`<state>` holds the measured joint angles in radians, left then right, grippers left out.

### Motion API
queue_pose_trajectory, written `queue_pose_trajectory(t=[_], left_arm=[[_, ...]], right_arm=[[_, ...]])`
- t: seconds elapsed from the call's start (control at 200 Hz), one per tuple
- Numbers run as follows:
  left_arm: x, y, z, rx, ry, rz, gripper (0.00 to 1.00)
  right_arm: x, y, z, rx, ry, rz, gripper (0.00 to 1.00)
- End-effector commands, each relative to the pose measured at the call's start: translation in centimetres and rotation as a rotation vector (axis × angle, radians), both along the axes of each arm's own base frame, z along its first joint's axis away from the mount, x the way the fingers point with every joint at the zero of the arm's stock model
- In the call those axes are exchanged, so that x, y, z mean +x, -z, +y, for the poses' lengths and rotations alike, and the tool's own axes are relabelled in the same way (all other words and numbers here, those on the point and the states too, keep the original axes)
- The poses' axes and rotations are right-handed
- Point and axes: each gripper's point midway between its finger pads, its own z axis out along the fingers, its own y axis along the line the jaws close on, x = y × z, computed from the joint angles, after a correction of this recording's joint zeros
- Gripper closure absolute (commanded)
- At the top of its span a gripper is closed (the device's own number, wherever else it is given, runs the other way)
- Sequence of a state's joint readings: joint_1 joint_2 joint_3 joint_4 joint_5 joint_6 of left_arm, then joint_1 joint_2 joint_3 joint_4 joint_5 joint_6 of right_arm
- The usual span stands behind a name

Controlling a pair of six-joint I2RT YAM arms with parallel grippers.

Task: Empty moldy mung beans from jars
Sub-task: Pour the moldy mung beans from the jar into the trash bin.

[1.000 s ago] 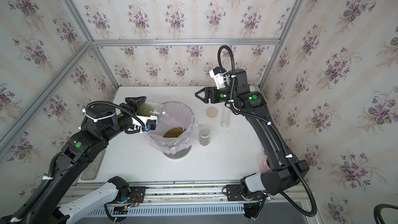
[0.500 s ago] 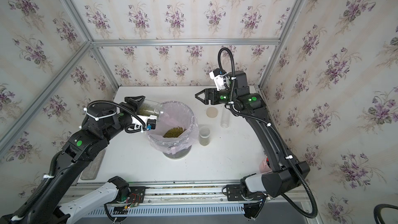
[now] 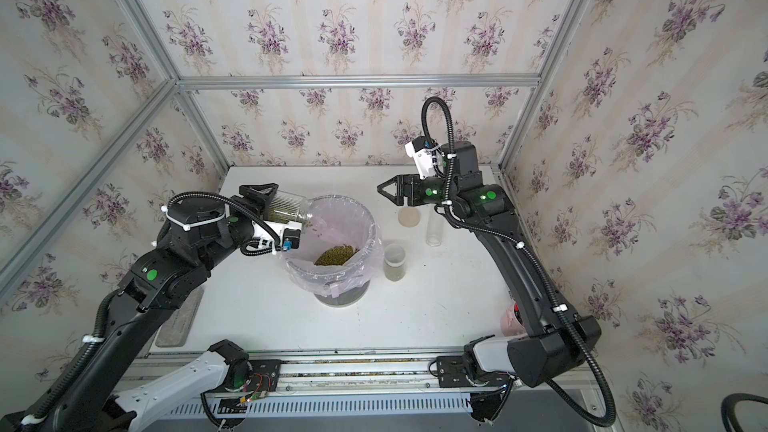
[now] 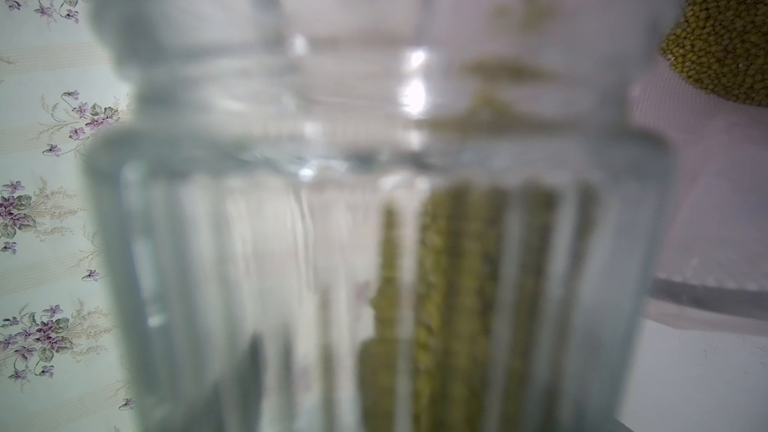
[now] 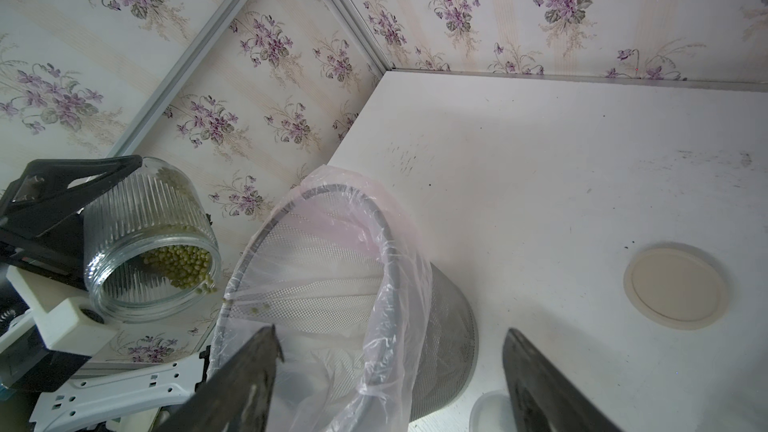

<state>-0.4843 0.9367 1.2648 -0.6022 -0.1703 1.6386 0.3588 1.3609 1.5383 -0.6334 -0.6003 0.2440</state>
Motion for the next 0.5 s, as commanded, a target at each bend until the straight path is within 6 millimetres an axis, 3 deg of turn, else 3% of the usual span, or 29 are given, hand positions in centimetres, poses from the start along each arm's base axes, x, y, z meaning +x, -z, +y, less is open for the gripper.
queue_pose_trajectory(t=[0.0, 0.495], left_arm=[[0.2, -2.0, 0.0, 0.016, 0.011, -0.084, 1.0], [0.7, -0.9, -0.2, 0.016, 0.004, -0.051, 1.0]], right_arm=[[0.1, -0.8, 0.0, 0.01, 0.003, -0.033, 0.18], [0.2, -0.5, 0.0, 0.014, 0.008, -0.022, 0.18]])
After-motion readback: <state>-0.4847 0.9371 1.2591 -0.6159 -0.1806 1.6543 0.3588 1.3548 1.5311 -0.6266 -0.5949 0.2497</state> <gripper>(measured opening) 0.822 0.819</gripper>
